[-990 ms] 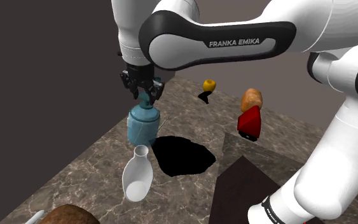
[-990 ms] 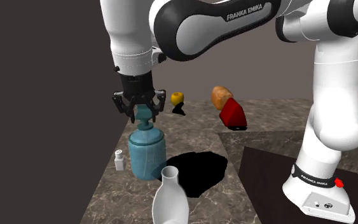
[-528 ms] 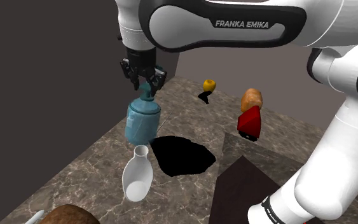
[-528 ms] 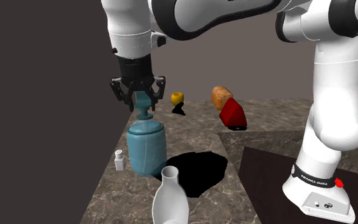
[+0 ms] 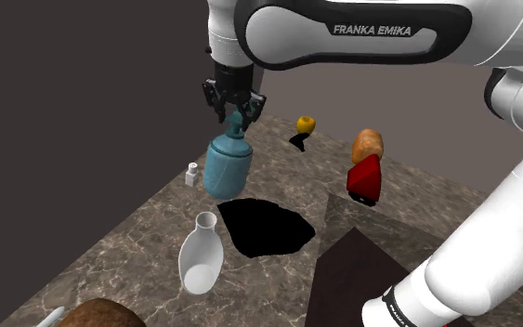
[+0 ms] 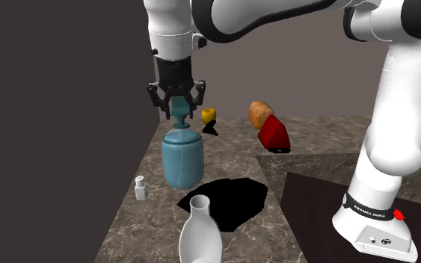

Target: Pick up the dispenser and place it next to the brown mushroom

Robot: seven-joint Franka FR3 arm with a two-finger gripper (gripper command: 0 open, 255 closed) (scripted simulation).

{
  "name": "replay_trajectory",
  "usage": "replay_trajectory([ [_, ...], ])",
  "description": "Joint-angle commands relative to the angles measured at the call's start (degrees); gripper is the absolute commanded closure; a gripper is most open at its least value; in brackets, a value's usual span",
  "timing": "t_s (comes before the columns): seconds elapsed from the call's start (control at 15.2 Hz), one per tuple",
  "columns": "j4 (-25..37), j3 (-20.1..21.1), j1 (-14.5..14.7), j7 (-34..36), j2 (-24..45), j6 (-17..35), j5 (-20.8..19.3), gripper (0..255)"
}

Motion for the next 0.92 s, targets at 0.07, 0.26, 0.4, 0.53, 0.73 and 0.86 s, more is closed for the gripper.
replay_trajectory([
  [0.07,-5.2,-2.4,-3.6,-5.8,-5.3,3.1,3.4,255],
  [0.26,-8.9,-5.2,-5.9,-10.9,-8.9,5.5,5.6,255],
  [0.4,-10.9,-7.1,-7.1,-14.1,-10.8,6.9,6.6,255],
  [0.53,-12.7,-9.1,-8.3,-17.3,-12.3,8.2,7.5,255],
  [0.73,-14.8,-11.9,-10.0,-21.8,-14.0,10.0,8.3,255],
  [0.86,-15.9,-13.8,-11.1,-24.7,-14.8,11.1,8.6,255],
])
